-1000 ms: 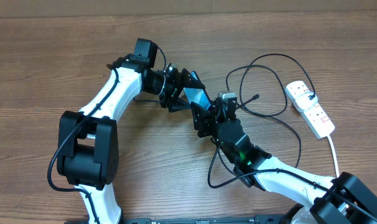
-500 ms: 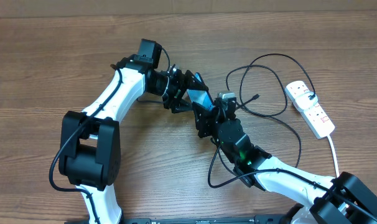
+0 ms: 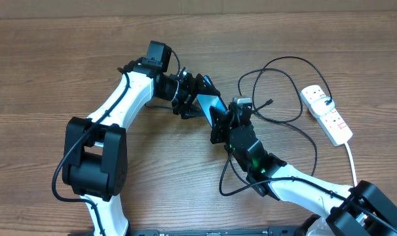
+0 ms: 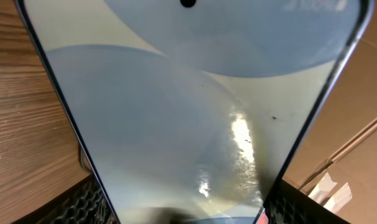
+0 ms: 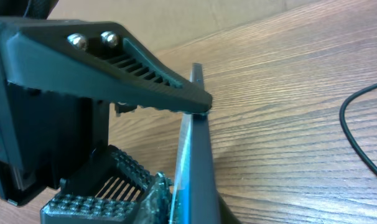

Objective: Plug charger to phone and switch on socket
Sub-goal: 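Grasp the phone's edge with the right gripper beside the left, then release the phone from the left gripper and pull left arm back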

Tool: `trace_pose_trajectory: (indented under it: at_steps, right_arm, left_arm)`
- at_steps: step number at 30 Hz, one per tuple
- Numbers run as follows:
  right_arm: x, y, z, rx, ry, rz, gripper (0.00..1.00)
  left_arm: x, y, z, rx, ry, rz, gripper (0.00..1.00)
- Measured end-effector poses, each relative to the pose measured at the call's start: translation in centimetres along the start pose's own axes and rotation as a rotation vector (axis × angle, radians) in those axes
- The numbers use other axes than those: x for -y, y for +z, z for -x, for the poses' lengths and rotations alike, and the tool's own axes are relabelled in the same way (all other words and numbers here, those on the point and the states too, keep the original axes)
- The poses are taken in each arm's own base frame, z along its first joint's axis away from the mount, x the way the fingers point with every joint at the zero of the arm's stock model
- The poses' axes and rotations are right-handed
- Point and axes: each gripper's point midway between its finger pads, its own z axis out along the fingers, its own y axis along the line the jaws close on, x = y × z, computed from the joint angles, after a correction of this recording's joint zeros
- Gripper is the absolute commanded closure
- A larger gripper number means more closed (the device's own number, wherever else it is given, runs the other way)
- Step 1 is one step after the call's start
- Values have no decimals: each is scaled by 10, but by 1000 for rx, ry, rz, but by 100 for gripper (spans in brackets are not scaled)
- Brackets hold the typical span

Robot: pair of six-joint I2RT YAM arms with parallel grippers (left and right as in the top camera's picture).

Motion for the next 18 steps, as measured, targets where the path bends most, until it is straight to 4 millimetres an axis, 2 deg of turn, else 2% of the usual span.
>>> trace_pose_trajectory:
  at_steps: [1, 2, 4, 8, 13, 18]
  right_arm:
    - [1, 0, 0, 2, 9, -3, 91]
    - [1, 0, 0, 2, 9, -3, 92]
    - [1, 0, 1, 2, 11, -4, 94]
    - [0, 0, 0, 0, 5, -1, 95]
    - [-4, 0, -2, -12, -9, 22, 96]
    - [0, 1, 6, 13, 14, 15, 96]
  left_arm:
    - [0, 0, 0, 1, 2, -1, 51]
    - [1, 0, 0, 1, 3, -1, 47]
    - [1, 0, 0, 1, 2, -1, 23]
    - [1, 0, 0, 3, 13, 4, 2]
    - [1, 6, -2, 3, 46, 18, 0]
    - [10, 3, 7, 33, 143, -13, 0]
